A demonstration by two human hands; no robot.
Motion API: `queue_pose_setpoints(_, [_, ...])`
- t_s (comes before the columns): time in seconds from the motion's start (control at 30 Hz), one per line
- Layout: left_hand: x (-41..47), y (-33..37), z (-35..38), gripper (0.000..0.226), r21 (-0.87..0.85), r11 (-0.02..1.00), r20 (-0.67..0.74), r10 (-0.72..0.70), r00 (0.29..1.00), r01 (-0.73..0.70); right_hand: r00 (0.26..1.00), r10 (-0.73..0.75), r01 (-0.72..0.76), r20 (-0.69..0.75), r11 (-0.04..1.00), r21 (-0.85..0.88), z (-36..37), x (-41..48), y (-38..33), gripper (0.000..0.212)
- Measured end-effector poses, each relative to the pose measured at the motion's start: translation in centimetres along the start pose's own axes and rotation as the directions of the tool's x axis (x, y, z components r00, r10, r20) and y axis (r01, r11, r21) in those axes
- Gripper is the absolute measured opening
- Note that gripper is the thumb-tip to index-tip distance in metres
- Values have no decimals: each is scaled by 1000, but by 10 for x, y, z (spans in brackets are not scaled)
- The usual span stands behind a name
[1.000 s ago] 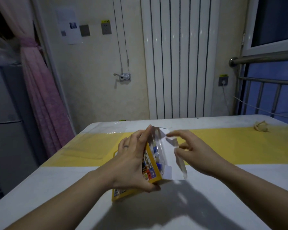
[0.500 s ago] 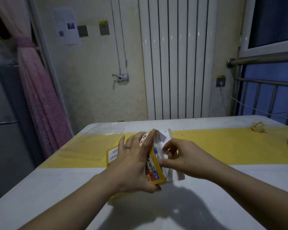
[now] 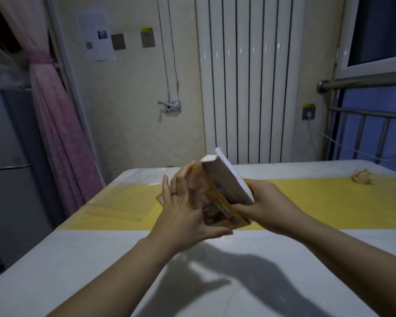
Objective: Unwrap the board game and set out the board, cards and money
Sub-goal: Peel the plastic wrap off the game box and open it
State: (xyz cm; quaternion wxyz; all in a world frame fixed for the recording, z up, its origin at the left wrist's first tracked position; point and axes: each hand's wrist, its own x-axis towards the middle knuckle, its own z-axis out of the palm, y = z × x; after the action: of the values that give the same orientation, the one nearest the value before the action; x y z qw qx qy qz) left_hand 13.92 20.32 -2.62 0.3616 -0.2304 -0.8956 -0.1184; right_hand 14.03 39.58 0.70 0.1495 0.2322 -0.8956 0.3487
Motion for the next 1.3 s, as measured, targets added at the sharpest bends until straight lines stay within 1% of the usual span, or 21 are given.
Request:
queue_pose_setpoints(0.07, [-1, -2, -7, 109, -200, 977, -10, -81, 997, 77, 996, -88, 86, -14, 987, -139, -3, 4, 6, 23])
queue_pose_setpoints(0.1, [-2, -3, -10, 104, -293, 949, 0, -119, 993, 114, 991, -134, 132, 2, 978, -164, -2, 5, 9, 27])
queue_pose_setpoints(0.17, [-7, -5, -14, 94, -375, 917, 28, -136, 990, 137, 980, -194, 197, 34, 970, -140, -3, 6, 12, 31])
queue_pose_setpoints(0.23, [-12, -9, -15, 76, -406, 906, 16, -121, 993, 117, 968, -245, 251, 60, 957, -144, -5, 5, 13, 32])
queue_pose_setpoints(0.3, [-14, -6, -16, 52, -449, 889, -24, -114, 993, 91, 969, -243, 246, 42, 948, -201, -8, 4, 17, 36])
queue_pose_setpoints(0.33, [-14, -3, -16, 40, -476, 875, -44, -121, 992, 85, 976, -217, 210, -3, 950, -231, -8, 4, 19, 40])
queue_pose_setpoints(0.4, [-10, 6, -16, 18, -502, 859, -70, -153, 986, 98, 976, -144, 100, -163, 964, -248, -7, 1, 22, 42])
queue_pose_setpoints(0.43, [-7, 11, -16, 15, -514, 850, -76, -181, 981, 117, 957, -122, 63, -262, 973, -222, -5, -1, 23, 38])
queue_pose_setpoints(0.5, [-1, 19, -14, 25, -576, 800, -61, -246, 967, 167, 907, -51, 15, -418, 996, -89, -1, -6, 24, 32])
queue_pose_setpoints(0.57, [2, 24, -12, 39, -627, 749, -32, -299, 954, 214, 890, 47, -11, -455, 997, 81, 2, -10, 25, 25])
queue_pose_setpoints(0.6, [3, 27, -11, 42, -641, 735, -35, -314, 949, 220, 904, 106, -41, -414, 986, 163, 3, -11, 24, 17])
queue_pose_setpoints(0.63, [4, 29, -10, 43, -648, 729, -44, -323, 945, 219, 929, 171, -82, -330, 960, 268, 4, -13, 22, 7])
queue_pose_setpoints(0.67, [5, 32, -8, 43, -647, 730, -51, -329, 943, 220, 947, 234, -136, -221, 913, 385, 5, -14, 19, 7])
queue_pose_setpoints(0.73, [6, 38, -7, 40, -651, 723, -38, -332, 943, 228, 939, 343, -261, -24, 756, 601, 3, -15, 15, 16])
queue_pose_setpoints(0.83, [3, 48, -7, 40, -668, 717, 2, -266, 964, 200, 896, 426, -366, 125, 549, 751, -8, -13, 11, 19])
queue_pose_setpoints(0.93, [-1, 60, -7, 35, -655, 736, 123, -118, 985, 170, 862, 459, -442, 214, 474, 762, -11, -14, 11, 16])
queue_pose_setpoints(1.0, [-4, 65, -5, 43, -671, 723, 212, -23, 977, 163, 835, 486, -491, 256, 449, 747, -12, -19, 13, 17])
queue_pose_setpoints(1.1, [-9, 67, 3, 55, -696, 687, 330, 48, 943, 208, 777, 560, -556, 288, 394, 732, -21, -29, 24, 15])
queue_pose_setpoints(1.17, [-14, 67, 10, 56, -678, 688, 430, 86, 899, 258, 726, 609, -612, 320, 361, 703, -26, -38, 34, 11])
queue_pose_setpoints(1.23, [-17, 64, 18, 54, -612, 735, 541, 121, 832, 291, 668, 660, -675, 344, 343, 653, -24, -48, 46, 10])
queue_pose_setpoints(1.3, [-22, 55, 28, 57, -518, 789, 639, 101, 763, 329, 619, 697, -720, 363, 318, 617, -16, -57, 57, 10])
